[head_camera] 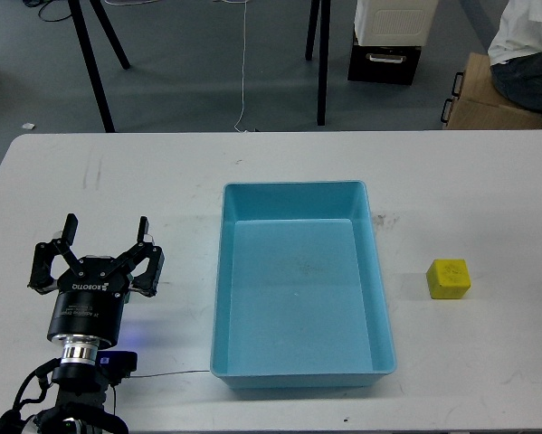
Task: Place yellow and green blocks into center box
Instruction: 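Raise the right gripper up and away from the yellow cube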
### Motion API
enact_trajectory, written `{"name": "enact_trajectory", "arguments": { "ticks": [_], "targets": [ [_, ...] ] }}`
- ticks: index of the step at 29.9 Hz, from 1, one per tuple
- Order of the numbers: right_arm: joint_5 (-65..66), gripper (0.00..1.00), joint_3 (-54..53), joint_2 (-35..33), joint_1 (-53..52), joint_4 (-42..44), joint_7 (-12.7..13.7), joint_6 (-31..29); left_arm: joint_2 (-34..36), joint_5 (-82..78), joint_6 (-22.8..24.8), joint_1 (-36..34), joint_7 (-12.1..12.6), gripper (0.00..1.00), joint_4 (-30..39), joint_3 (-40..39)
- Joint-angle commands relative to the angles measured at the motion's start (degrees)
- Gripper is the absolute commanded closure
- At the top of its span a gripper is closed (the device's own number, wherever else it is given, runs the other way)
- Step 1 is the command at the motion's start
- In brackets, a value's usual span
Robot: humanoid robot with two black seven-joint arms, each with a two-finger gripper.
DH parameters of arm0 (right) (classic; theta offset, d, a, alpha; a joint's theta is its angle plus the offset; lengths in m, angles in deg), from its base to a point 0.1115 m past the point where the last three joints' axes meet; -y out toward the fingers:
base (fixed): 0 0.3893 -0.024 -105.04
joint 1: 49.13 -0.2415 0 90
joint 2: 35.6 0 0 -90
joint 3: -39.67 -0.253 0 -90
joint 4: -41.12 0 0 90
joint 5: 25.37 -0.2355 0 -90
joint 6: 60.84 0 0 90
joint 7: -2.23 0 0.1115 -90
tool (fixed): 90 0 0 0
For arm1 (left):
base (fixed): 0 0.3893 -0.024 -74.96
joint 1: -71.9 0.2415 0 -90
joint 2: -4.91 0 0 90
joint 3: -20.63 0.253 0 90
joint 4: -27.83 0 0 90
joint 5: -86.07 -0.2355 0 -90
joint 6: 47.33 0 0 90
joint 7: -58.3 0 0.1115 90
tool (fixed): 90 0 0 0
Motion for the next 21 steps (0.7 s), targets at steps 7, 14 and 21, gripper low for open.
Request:
{"name": "enact_trajectory", "arguments": {
  "ticks": [7, 14, 21],
  "targets": [
    [8.02, 0.03, 22.66, -17.03, -13.02, -1.1, -1.04, -0.56, 0.0, 0.0, -0.09, 0.0, 0.0, 0.0, -0.49, 0.0],
    [24.98, 0.02, 41.12, -23.71, -24.55, -4.53, -1.04, -1.35, 0.0, 0.0, -0.09, 0.0, 0.0, 0.0, -0.67, 0.0],
    [27.2, 0.03, 44.22, -24.78, -25.35, -8.48, -1.04, -9.08, 0.0, 0.09, 0.0, -0.08, 0.0, 0.0, -1.81, 0.0]
  ]
}}
